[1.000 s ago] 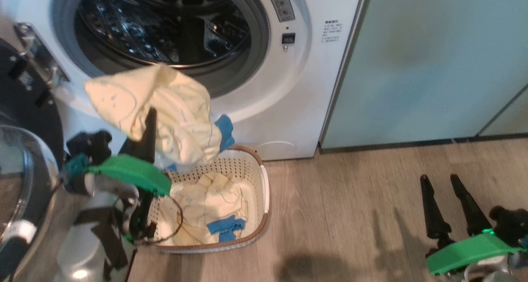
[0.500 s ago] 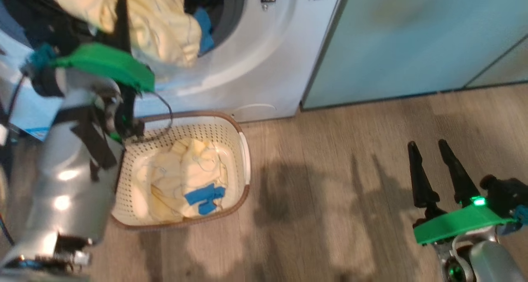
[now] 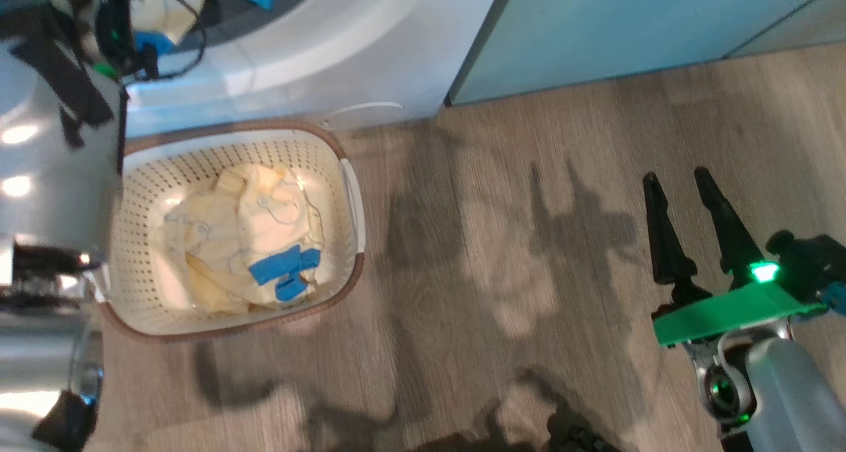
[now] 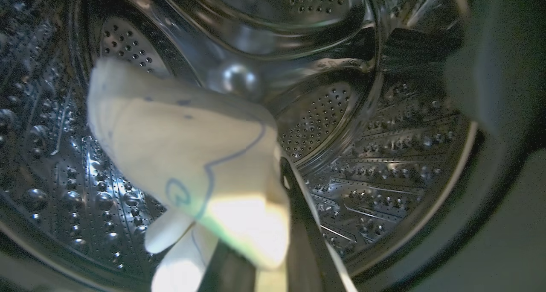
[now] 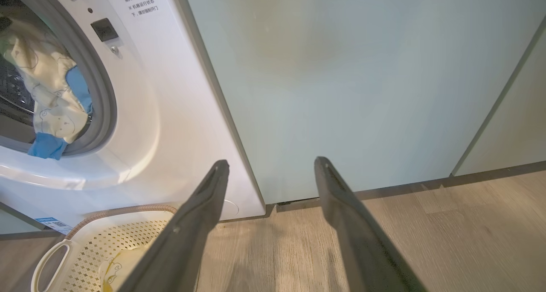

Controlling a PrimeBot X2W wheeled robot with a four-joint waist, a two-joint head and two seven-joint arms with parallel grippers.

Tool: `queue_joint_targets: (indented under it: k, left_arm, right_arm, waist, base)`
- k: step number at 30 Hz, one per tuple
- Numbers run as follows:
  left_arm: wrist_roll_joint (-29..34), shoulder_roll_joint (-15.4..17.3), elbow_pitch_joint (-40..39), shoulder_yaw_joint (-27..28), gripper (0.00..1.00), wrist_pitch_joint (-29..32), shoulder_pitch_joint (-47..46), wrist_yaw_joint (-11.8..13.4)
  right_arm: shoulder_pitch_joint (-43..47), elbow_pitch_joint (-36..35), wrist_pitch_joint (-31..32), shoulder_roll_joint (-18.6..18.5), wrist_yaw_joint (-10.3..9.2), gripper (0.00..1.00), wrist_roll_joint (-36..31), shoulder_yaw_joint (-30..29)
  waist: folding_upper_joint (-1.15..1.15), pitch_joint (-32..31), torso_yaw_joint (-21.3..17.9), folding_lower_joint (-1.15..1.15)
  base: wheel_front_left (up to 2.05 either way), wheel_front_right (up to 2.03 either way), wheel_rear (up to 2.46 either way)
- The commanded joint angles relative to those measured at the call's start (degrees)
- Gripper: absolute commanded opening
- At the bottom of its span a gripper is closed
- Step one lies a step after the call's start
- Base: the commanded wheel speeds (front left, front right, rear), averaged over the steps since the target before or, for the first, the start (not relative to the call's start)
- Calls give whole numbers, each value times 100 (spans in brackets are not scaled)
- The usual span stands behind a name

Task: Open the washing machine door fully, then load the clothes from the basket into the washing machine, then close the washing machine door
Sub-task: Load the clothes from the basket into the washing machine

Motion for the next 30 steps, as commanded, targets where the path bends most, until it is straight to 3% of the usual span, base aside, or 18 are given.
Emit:
queue_joint_targets:
  k: [1, 7, 17, 30]
  left_arm:
    - [91, 273, -97, 93, 0, -60, -364, -32]
    - [295, 355, 156, 116, 0, -68, -1144, -16]
    - [655, 347, -189, 525, 0, -69, -1936, 22]
    - [1111, 267, -476, 1110, 0, -70, -2125, -137]
  right_arm:
    - [-134, -181, -55, 18, 2, 100, -5, 117]
    - [-352, -203, -55, 62, 2, 100, 8, 219]
    - [-547, -201, -55, 108, 2, 100, 42, 320]
    - [-704, -228, -55, 154, 2, 100, 68, 439]
  waist:
    - [0, 241, -106, -1]
    - [0, 657, -228, -1]
    - [0, 1110, -414, -1]
    - [0, 1455, -555, -1]
  base:
    - [0, 0, 0]
    - [0, 0, 0]
    - [0, 0, 0]
    - [0, 0, 0]
